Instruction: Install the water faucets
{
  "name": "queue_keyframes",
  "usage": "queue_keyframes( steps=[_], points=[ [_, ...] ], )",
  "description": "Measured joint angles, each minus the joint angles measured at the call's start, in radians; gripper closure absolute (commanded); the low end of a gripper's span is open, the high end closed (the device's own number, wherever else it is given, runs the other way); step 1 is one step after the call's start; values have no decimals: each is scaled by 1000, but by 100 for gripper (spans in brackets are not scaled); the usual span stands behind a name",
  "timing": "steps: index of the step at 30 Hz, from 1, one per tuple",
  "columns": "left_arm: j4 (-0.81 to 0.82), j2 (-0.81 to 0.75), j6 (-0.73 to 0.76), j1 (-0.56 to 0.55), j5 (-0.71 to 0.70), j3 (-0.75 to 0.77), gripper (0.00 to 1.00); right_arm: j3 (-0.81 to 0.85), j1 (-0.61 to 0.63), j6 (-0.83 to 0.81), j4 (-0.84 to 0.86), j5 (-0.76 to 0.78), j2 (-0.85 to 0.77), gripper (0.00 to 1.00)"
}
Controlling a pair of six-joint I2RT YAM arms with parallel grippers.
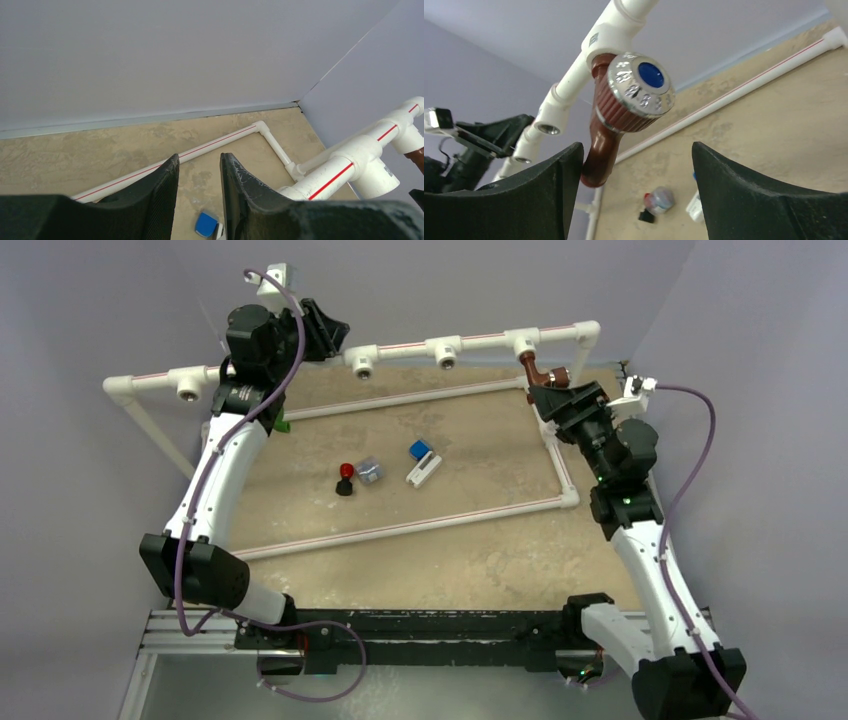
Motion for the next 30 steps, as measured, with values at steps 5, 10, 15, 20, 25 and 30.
queue_keyframes(
  steps=[5, 10, 15, 20, 25, 30],
  points=[
    [0, 0, 0, 0, 0, 0, 66, 71, 0, -226, -137, -3, -58, 20],
    [0, 0, 0, 0, 0, 0, 66, 139, 2, -493, -205, 9, -134, 19],
    [0, 0, 0, 0, 0, 0, 66, 159, 25, -800, -227, -4, -176, 18],
    [0, 0, 0, 0, 0, 0, 66, 196, 129, -1129, -317, -2, -154, 18],
    [0, 0, 0, 0, 1, 0, 66, 185, 236, -1459, -386, 96, -150, 17],
    [0, 0, 0, 0, 2, 0, 66, 82, 262, -1752, -307, 219, -212, 14]
  ],
)
